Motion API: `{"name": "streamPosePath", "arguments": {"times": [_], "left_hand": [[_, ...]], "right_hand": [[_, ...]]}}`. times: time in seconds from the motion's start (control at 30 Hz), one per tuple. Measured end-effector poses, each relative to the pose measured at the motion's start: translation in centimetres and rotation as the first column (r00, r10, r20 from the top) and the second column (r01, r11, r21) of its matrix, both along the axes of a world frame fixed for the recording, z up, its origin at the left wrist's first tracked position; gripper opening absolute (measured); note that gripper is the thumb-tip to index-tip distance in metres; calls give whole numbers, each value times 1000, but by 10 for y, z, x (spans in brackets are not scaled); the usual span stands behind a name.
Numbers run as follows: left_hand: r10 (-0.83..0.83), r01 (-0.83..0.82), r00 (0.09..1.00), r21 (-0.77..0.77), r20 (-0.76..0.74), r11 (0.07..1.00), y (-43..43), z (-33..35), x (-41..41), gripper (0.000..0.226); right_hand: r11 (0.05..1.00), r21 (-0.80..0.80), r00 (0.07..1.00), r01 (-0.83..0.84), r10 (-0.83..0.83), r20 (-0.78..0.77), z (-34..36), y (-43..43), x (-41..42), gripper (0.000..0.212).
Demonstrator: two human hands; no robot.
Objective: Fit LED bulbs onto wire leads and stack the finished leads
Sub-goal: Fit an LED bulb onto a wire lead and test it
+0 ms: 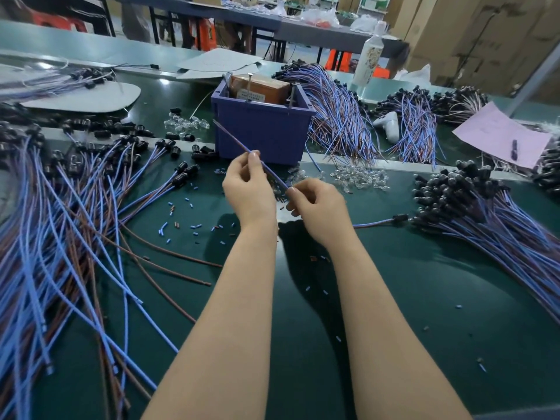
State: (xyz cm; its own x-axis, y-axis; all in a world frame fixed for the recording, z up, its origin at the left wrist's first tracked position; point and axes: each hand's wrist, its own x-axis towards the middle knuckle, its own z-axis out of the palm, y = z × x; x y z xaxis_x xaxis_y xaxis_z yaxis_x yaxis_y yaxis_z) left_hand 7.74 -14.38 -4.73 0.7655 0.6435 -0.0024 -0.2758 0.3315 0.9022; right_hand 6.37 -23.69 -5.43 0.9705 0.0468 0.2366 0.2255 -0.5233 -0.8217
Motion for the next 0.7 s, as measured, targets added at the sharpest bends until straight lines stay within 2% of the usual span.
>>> {"name": "streamPosePath", "arguments": {"times": [0.03,0.1,0.2,0.27,0.33,0.43,0.53,0.63,0.7], "left_hand": [[-21,21,1000,-24,-3,999,-1,0,0,11],[-143,144,989,28,-33,989,-6,0,-1,11],[-339,382,921,284,-191,879,-16,-5,0,17],[-360,422,904,335,-232,843,-17,-7,0,19],[-351,409,909,324,-225,853,-15,-7,0,21],[-324,380,923,356,-209,854,-13,-8,1,25],[-305,346,938,355,-167,869,-15,-7,0,26],[-243,269,962,277,-126,922,-14,-5,-2,29],[-177,201,977,249,-115,947,-10,-5,0,26]], "right_hand": [[1000,4,1000,2,-3,17,0,2,0,16],[997,73,998,32,-36,50,2,5,-1,19],[977,181,992,109,-119,46,3,6,-1,16],[964,226,990,137,-139,-6,3,7,-1,11],[969,212,992,128,-124,-29,1,7,-1,10],[979,140,988,149,-153,20,0,9,-1,9],[945,242,971,219,-236,46,0,9,1,10],[867,411,953,281,-304,-9,1,8,3,11],[851,437,949,292,-314,-22,1,6,4,9]]}}
